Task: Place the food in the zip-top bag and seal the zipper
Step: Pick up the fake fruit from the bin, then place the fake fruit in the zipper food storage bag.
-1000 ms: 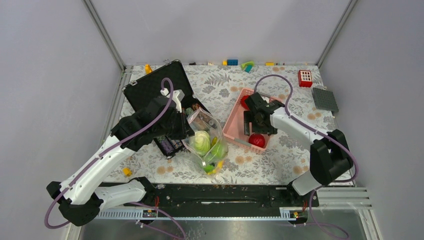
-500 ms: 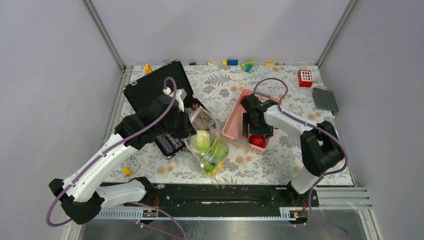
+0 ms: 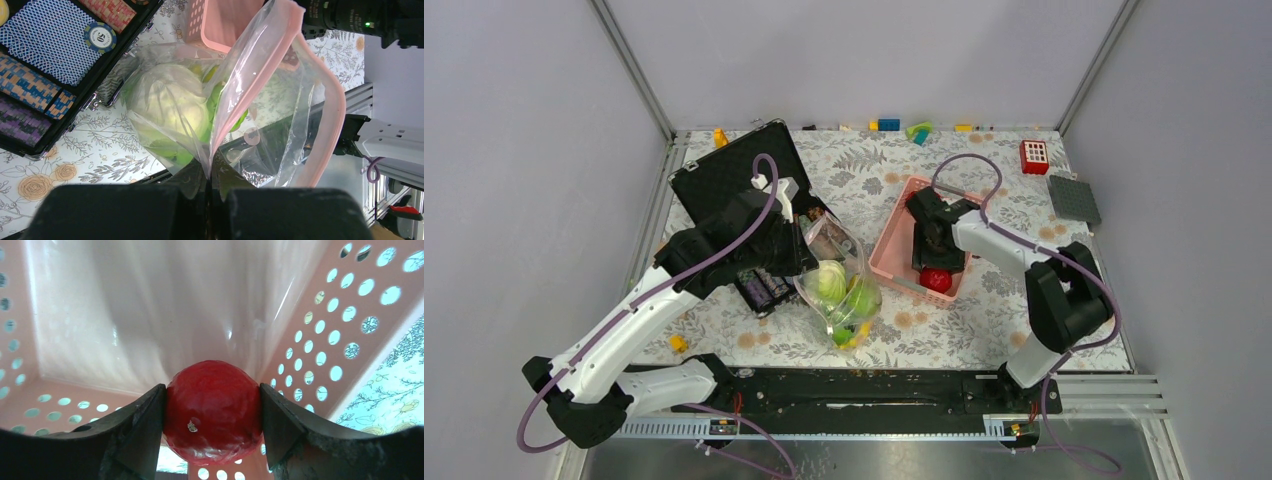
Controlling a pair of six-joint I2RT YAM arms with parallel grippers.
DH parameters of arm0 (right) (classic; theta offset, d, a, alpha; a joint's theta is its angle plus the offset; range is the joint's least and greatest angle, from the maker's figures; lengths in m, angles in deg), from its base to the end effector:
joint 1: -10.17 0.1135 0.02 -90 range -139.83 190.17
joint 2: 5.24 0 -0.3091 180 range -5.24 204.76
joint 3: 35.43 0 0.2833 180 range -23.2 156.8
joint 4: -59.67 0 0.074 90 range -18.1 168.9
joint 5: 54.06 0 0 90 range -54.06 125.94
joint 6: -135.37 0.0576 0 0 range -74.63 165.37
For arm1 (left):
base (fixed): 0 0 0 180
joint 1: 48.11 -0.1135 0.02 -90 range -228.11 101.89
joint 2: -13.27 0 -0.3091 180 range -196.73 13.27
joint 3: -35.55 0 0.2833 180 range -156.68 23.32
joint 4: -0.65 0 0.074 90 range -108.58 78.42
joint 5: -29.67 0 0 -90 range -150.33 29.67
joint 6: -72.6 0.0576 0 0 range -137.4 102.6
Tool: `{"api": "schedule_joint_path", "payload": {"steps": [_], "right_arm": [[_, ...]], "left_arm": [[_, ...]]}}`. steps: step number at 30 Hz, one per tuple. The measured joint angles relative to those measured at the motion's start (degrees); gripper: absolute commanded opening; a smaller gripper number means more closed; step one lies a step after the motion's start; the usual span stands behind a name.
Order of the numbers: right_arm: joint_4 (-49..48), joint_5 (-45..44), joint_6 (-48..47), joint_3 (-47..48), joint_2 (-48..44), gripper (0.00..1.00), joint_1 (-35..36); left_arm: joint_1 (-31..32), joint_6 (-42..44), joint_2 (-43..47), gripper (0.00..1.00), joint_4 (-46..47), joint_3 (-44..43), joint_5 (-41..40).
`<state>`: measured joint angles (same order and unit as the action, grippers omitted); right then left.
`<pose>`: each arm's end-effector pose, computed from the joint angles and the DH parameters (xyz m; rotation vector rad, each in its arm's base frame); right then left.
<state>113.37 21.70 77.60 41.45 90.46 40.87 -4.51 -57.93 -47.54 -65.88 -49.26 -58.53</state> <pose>0.3149 0.1705 0.2058 0.0896 2.7517 -0.0724 0.1617 -0.1565 0.4096 0.0823 2.4416 -0.7481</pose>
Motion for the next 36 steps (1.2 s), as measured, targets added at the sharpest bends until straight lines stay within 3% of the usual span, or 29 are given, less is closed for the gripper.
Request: {"api": "schedule_joint_path", "payload": {"steps": [14,23,29,36], "right_arm": [[-5.8,-6.2,-1.2,-0.8,-15.6,0.35,0.0],[-11.0,-5.5,-6.3,-0.8,-29.2,0.36,0.0],[-15.6,4.3,-8.7,-0.7,-36.9,0.36,0.0],[-21.1,24.4,-9.5,0.2,-39.7,0.36,0.0]], "left_arm": [[0.0,0.0,0.0,0.00,0.5,0.0,0.2],[0.0,0.0,-0.2,0.00,1.5,0.0,0.8],[0.0,0.0,-0.6,0.00,2.2,0.0,1.2],[0.0,0.0,-1.3,0.00,3.5,0.1,2.3]]}}
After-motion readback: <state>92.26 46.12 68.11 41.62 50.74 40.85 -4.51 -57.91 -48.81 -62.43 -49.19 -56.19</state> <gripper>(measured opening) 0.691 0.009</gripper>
